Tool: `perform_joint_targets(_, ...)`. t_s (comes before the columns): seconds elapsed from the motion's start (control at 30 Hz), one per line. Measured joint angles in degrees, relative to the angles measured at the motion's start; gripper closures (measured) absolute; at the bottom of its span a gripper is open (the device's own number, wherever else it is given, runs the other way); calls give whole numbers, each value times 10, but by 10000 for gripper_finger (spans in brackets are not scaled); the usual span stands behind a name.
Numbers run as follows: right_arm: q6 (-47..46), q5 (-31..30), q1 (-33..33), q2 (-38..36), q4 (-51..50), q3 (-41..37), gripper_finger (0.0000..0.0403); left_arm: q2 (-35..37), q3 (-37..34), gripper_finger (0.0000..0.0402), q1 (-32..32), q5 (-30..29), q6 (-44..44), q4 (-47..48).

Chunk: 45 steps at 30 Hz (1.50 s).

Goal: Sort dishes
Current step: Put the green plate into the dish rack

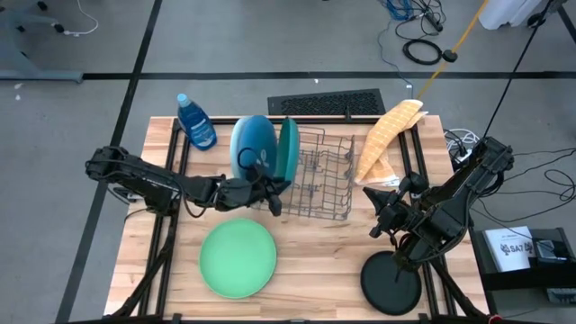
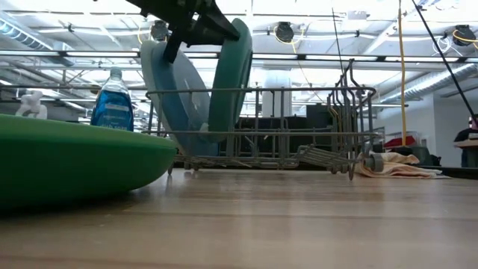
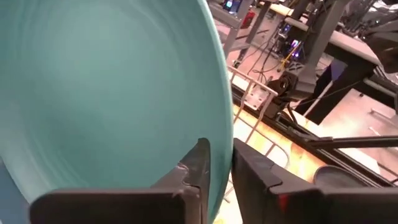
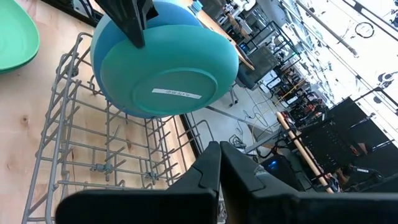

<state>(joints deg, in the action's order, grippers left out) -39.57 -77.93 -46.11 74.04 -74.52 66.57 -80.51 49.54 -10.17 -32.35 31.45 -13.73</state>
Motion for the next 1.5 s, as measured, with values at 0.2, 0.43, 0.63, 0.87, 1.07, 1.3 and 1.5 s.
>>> perform_joint_targets(0.2, 0, 0, 0, 0, 0, 0, 403, 0, 0, 282, -3, 0, 13, -1)
perform_joint_targets(0.43, 0, 0, 0, 0, 0, 0, 403, 0, 0, 265, -4, -38, 39, -4)
perform_joint_targets(0.63, 0, 0, 0, 0, 0, 0, 403, -1, 0, 298, -8, -8, 1, -17)
perform_joint_targets(0.87, 2, 0, 0, 0, 1, 0, 403, -1, 32, 299, -35, 60, -182, -15)
perform_joint_targets(1.07, 5, -2, 1, 0, 2, 0, 403, -35, 113, 245, -47, 61, -256, 195)
perform_joint_targets(1.3, 27, -1, 16, 0, 18, 0, 403, -153, 263, 207, -46, 24, -322, 411)
perform_joint_targets(1.5, 59, 3, 23, 0, 43, 0, 403, -251, 392, 233, -30, 23, -337, 570)
